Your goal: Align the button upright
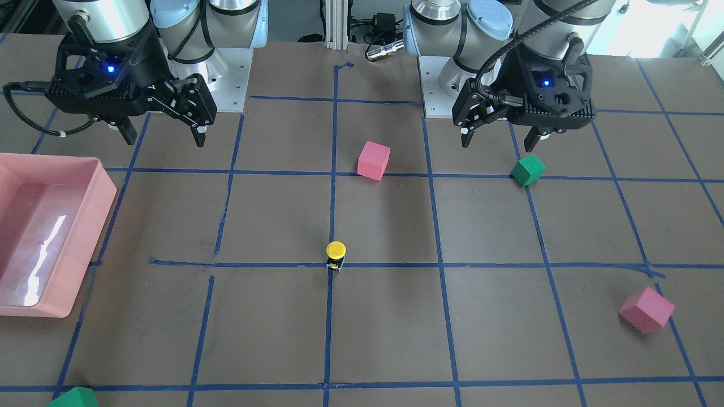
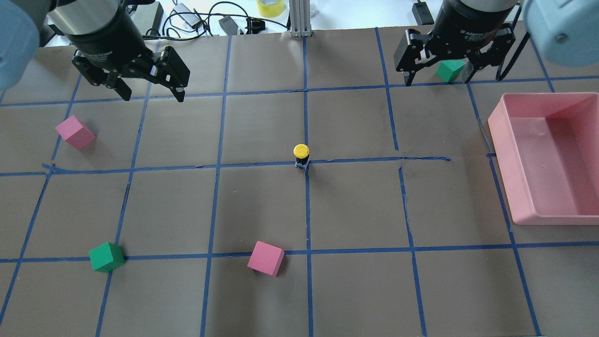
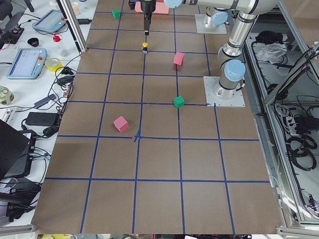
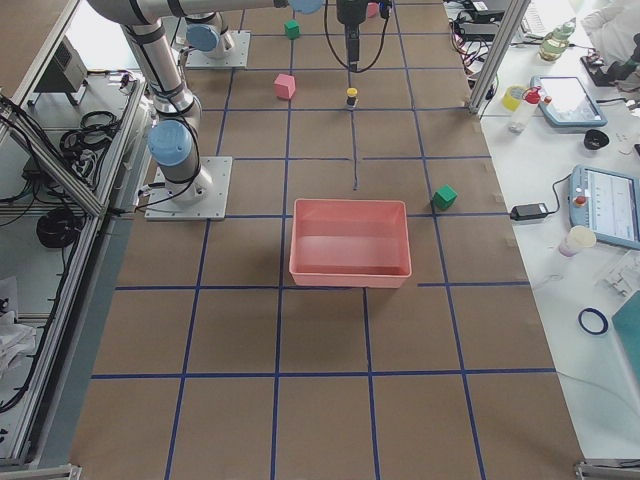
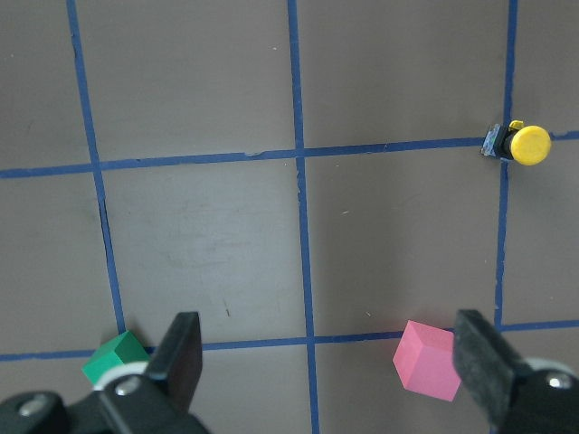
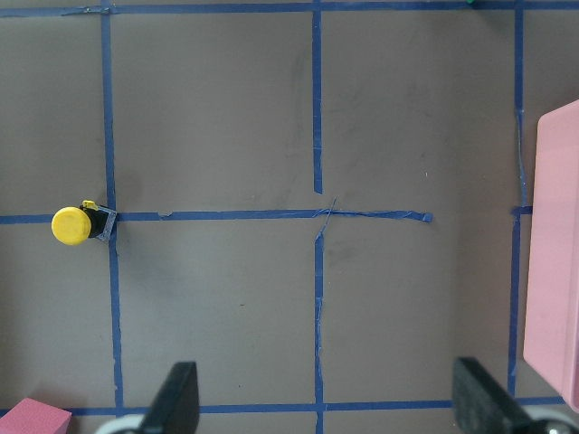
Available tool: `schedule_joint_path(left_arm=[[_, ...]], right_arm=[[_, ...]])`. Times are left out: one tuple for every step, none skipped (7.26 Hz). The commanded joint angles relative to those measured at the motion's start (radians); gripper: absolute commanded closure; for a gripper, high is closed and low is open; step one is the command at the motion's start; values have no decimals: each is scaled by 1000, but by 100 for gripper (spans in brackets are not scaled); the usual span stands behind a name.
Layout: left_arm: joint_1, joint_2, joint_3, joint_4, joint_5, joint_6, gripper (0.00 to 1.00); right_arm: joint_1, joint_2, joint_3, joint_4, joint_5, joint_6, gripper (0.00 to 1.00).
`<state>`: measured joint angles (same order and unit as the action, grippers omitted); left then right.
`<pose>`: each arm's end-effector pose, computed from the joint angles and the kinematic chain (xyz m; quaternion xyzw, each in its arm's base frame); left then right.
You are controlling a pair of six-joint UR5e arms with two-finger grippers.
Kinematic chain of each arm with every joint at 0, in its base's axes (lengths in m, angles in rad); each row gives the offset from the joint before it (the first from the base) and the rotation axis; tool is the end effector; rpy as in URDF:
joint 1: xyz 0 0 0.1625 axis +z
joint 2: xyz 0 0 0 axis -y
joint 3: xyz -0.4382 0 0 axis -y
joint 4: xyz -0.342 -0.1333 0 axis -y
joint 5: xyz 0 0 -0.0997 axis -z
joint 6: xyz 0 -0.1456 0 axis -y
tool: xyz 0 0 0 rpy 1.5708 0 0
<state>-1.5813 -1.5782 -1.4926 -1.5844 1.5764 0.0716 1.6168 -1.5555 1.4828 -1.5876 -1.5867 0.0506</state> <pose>-0.1372 -0.4508 0.4852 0.0409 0.9987 -0.0285 0.0037 0.1520 -0.4536 0.4894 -0.0027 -0.9990 0.0451 0.0058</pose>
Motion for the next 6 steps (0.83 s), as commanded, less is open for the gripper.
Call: schedule_joint_path(left_arm=[[0,13,-15,17,-13,10,0],[0,21,-14,11,-12,10,0],[0,24,-14,11,-12,8,0],[1,26,-14,9,-10,8,0],[0,29,-14,9,-12,8,0],[-2,29,-14,9,-10,8,0]], right_arm=[[0,0,1,0,2,0,0],[0,0,1,0,1,0,0],[0,0,1,0,1,0,0],[0,0,1,0,1,0,0],[0,0,1,0,1,0,0],[0,0,1,0,1,0,0]])
